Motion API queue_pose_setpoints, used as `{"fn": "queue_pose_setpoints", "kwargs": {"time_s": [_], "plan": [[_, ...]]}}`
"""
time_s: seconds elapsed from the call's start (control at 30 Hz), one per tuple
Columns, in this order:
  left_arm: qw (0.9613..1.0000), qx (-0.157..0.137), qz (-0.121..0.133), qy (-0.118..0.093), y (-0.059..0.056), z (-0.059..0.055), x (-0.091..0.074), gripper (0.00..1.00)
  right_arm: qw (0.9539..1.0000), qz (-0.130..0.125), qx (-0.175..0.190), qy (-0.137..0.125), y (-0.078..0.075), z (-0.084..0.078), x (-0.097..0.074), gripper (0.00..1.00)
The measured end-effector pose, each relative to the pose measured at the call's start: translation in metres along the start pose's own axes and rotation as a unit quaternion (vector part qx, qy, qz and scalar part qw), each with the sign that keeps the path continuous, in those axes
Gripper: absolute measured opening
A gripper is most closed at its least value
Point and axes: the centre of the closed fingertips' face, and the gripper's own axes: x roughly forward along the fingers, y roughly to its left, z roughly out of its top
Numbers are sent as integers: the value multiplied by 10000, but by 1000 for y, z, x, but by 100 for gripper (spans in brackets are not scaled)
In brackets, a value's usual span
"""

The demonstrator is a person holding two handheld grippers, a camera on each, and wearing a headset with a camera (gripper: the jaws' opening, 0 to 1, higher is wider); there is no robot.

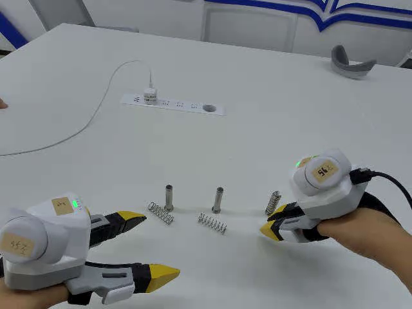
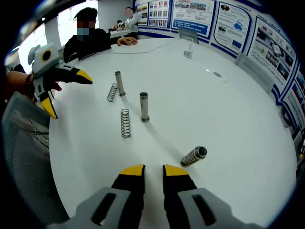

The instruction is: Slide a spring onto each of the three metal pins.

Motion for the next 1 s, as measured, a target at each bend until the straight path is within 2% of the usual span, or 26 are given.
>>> {"fn": "queue_pose_setpoints", "kwargs": {"time_s": [0.57,1.0], "plan": [[10000,-1,1,24,0,-1,0,66,9979,390,-498,-139,34,30,18,17],[10000,-27,6,28,0,-1,0,66,9967,530,-607,-102,40,41,34,17]]}}
